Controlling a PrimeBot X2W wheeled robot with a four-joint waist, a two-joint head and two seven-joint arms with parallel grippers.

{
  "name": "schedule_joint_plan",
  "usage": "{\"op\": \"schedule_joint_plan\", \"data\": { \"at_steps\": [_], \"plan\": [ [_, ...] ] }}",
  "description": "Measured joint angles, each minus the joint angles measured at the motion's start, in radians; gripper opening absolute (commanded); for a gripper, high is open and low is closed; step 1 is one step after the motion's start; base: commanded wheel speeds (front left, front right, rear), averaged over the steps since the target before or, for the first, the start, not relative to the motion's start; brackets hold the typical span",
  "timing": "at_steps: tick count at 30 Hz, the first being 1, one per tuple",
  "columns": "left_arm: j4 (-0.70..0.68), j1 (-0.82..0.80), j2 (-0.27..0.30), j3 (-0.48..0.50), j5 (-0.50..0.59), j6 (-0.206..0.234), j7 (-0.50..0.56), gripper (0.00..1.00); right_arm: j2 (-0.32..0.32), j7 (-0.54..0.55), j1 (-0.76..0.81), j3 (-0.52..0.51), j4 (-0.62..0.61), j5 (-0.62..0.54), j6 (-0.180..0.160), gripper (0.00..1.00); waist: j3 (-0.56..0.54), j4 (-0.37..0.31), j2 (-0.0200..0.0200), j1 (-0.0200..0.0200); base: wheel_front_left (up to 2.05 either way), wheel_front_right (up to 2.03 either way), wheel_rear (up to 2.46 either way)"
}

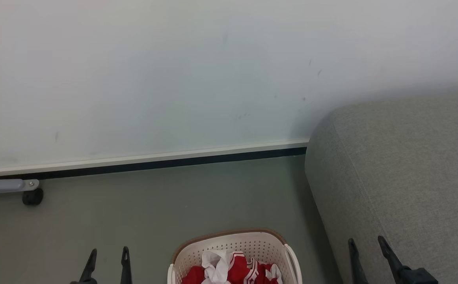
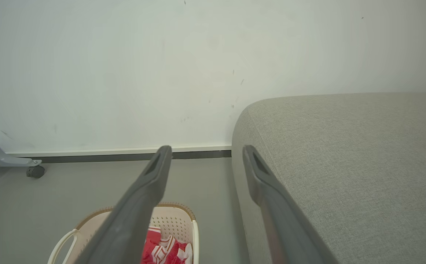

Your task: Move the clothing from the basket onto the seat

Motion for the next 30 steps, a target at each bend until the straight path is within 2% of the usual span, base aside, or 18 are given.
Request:
{"op": "schedule_joint_plan", "data": {
  "at_steps": [6,13,30],
  "plan": [
    [-0.01,0.0,0.001,-0.01,0.011,-0.002,0.0,1.0,0.001,0.0,0.0,-0.006,-0.023,-0.008,0.0,1.0,0.035,-0.002,0.0,0.0,0.0,0.0,0.0],
    [-0.003,-0.016,0.0,-0.056,0.041,-0.028,0.0,1.0,0.006,-0.003,-0.01,-0.015,-0.076,-0.035,0.0,1.0,0.109,-0.013,0.0,0.0,0.0,0.0,0.0],
    [0.145,-0.216,-0.029,-0.189,0.12,-0.072,0.039,1.0,0.015,-0.004,-0.052,-0.012,-0.222,-0.1,-0.002,1.0,0.316,-0.095,0.0001,0.0002,0.0,0.0,0.0]
  ]
}}
